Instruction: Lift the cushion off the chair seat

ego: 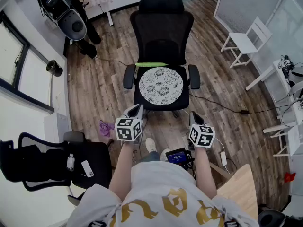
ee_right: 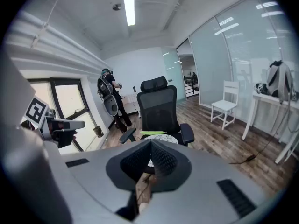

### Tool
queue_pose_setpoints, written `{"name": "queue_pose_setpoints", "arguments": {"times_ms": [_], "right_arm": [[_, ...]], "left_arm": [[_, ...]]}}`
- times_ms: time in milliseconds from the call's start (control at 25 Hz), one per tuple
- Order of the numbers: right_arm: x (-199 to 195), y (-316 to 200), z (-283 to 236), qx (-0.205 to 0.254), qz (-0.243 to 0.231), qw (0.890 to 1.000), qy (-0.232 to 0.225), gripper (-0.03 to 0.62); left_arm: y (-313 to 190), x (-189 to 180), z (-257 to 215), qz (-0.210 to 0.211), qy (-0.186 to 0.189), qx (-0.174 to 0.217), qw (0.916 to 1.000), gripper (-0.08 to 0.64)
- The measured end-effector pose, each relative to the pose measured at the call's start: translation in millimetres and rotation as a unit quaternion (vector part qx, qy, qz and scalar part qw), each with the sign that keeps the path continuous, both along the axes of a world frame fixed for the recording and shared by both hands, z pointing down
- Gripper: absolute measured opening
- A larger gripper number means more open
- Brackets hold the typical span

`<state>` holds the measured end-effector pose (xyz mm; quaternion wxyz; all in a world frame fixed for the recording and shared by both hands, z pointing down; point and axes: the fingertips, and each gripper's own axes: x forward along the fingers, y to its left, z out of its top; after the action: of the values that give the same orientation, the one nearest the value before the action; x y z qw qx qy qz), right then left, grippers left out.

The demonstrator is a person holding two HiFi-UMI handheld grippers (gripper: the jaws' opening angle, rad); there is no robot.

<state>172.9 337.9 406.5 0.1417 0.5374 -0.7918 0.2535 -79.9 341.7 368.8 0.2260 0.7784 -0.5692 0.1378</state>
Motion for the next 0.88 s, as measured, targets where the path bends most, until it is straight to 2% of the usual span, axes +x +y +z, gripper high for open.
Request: {"name": "queue_pose_setpoints", "arguments": {"times_ms": [120,400,560,880], "right_arm": [[1,5,-1,-0.004,0.001,1.000,-0.015,0.011],[7,10,3,-0.009,0.002,1.000,-0.013,0.011],[15,6,9,-0.018,0.017,0.999,-0.028,0.011],[19,-22,22,-0.028,0.031,0.999,-0.010,0.011]], "left_arm": [[4,0,0,-0.003,0.000,0.001,1.0000,0.011],[3,1,-1,0.002,-0.002,-0.001,1.0000,0.009],[-2,1,0,-0.001,0.001,-0.003,1.0000,0.011],[-30,-2,11,0.015,-0.006,-0.010,0.9998,0.010]]}}
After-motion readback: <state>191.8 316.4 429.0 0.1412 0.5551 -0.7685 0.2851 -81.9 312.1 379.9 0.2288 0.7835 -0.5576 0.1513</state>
